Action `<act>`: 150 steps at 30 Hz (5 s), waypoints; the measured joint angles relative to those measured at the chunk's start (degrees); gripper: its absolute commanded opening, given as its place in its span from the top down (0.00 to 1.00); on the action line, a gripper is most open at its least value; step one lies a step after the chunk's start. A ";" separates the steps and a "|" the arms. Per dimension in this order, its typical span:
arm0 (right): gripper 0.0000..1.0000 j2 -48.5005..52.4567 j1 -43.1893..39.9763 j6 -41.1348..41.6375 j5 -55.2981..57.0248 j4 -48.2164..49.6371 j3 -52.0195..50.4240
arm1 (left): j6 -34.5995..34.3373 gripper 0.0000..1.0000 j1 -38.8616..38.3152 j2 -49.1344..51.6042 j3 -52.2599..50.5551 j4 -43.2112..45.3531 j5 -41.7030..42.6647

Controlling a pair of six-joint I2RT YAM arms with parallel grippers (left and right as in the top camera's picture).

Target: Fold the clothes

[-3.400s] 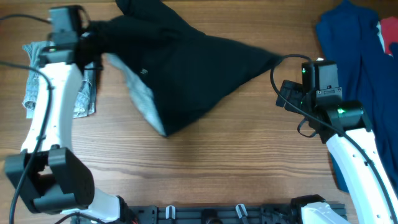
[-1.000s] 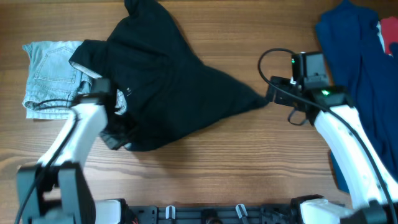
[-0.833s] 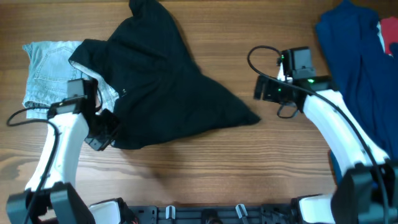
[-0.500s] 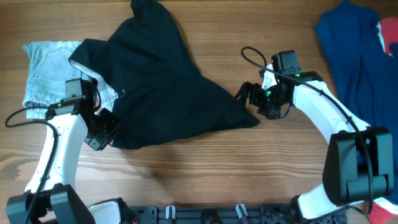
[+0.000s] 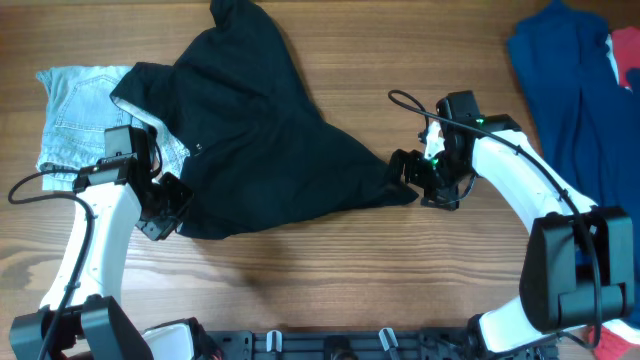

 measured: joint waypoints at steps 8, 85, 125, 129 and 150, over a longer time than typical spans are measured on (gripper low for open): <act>0.03 -0.15 0.07 14.84 -3.54 12.39 -5.51 | 0.00 0.96 0.00 0.00 0.00 0.04 0.00; 0.90 -11.45 -21.09 0.42 49.11 -19.82 21.86 | -30.47 0.96 -62.77 36.72 14.12 63.60 24.59; 0.32 -11.65 -17.00 -9.25 10.97 7.21 -12.39 | 9.31 0.96 -16.15 15.32 14.32 -13.70 2.95; 0.32 -11.65 -17.00 -7.72 10.86 13.40 -15.02 | 9.44 0.96 -16.15 15.32 14.32 -13.51 1.29; 0.96 -4.83 -17.00 -4.31 14.58 24.48 -13.42 | 8.74 0.96 -16.15 15.30 8.68 -8.09 -4.04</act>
